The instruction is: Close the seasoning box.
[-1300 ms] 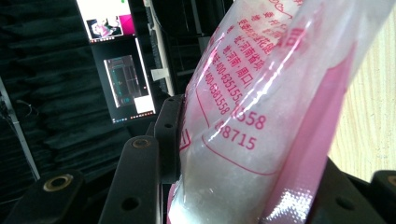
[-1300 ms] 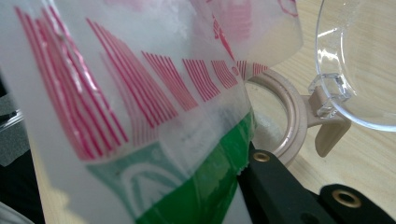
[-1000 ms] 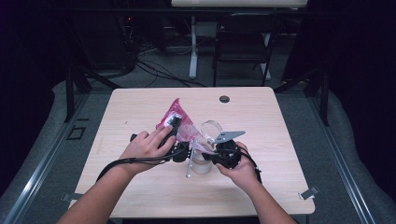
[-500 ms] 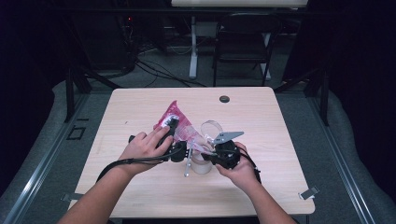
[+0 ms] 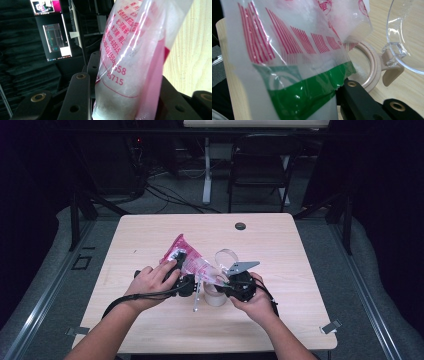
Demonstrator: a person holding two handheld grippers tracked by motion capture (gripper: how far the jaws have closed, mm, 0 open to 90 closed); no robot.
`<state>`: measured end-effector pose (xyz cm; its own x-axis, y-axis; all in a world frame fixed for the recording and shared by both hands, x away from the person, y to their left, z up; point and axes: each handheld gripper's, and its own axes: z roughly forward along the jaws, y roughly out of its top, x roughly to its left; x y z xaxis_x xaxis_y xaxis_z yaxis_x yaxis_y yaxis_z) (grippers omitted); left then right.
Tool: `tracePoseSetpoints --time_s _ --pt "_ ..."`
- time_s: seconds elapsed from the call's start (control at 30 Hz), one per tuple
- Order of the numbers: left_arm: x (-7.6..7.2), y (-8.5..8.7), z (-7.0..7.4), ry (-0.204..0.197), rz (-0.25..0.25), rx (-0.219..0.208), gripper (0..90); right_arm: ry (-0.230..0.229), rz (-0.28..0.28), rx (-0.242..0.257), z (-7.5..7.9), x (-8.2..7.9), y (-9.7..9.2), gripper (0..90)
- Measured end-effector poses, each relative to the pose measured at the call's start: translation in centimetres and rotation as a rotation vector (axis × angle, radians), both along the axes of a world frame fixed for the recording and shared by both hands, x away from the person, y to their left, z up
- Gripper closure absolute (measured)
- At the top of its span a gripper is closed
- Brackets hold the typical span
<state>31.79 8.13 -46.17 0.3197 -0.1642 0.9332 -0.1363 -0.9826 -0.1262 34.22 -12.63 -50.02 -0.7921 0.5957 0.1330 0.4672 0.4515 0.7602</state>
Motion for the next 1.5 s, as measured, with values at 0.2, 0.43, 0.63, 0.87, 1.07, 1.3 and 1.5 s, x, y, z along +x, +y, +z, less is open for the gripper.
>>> tracePoseSetpoints --time_s 0.2,0.43,0.63,0.87,1.07,1.3,1.5 --pt "0.0 0.1 -0.2 0.002 0.004 0.000 67.6 0.002 0.003 -0.003 0.0 0.0 0.0 90.0" --pt "-0.1 0.3 -0.5 0.011 0.010 -0.028 67.5 0.001 0.004 0.007 0.0 0.0 0.0 90.0" --pt "-0.1 0.3 -0.2 0.025 0.015 -0.037 70.0 -0.002 0.007 0.008 0.2 0.0 0.0 90.0" --pt "-0.1 0.5 -0.4 0.057 0.034 -0.060 72.2 -0.006 0.004 0.011 0.2 -0.1 0.0 90.0" --pt "-0.1 0.6 -0.8 0.071 0.031 -0.084 72.9 -0.009 0.000 0.014 0.2 0.0 0.0 90.0" --pt "0.0 0.8 -1.1 0.103 0.042 -0.126 73.1 -0.010 0.001 0.016 0.2 0.0 0.0 90.0" --pt "0.0 1.1 -1.6 0.130 0.056 -0.181 73.4 -0.013 -0.002 0.015 0.2 0.0 0.0 90.0"
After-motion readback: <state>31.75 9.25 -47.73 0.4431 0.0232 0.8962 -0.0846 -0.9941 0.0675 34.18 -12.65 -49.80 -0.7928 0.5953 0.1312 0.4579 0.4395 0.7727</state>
